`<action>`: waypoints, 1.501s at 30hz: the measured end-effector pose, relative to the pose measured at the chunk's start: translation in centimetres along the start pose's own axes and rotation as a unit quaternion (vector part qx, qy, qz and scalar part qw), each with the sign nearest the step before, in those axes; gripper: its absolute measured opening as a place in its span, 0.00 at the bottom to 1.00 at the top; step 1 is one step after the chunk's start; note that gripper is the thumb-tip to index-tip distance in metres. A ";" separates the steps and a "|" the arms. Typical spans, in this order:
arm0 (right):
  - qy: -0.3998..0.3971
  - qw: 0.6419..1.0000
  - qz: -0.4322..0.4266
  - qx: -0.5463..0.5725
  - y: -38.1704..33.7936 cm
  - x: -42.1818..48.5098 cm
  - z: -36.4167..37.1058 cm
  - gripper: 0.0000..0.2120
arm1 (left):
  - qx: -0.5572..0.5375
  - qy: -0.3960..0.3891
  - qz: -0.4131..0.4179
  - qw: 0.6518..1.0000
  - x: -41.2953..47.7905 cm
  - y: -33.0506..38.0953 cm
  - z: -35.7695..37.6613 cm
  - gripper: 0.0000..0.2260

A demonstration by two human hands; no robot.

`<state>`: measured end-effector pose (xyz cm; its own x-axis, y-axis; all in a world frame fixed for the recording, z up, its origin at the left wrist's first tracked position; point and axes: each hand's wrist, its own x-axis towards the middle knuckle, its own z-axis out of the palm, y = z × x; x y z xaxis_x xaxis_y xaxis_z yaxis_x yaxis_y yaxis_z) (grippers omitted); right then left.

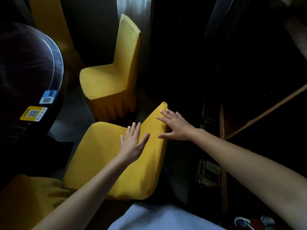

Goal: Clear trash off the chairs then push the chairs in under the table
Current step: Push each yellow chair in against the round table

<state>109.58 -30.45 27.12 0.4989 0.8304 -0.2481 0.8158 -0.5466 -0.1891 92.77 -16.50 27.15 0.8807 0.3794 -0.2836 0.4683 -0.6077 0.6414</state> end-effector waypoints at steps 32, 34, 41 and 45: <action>0.017 0.936 -0.351 0.033 7.7 10.5 0.1 0.36 | -0.140 0.245 -0.255 0.925 -8.6 3.0 10.4 0.24; 0.014 0.934 -0.357 0.022 7.6 10.8 0.1 0.36 | -0.112 0.255 -0.246 0.928 -8.5 3.2 10.3 0.24; 0.024 0.933 -0.359 0.018 7.8 11.7 0.2 0.36 | -0.033 0.275 -0.204 0.939 -8.1 3.3 10.1 0.25; 0.014 0.938 -0.345 0.021 7.4 14.1 -0.4 0.36 | -0.015 0.312 -0.181 0.933 -6.5 3.1 9.4 0.29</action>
<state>122.72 -22.74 22.61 -0.1360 0.9903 -0.0275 0.9354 0.1192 -0.3329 89.20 -27.39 24.22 0.4479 0.8938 -0.0213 0.7169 -0.3449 0.6059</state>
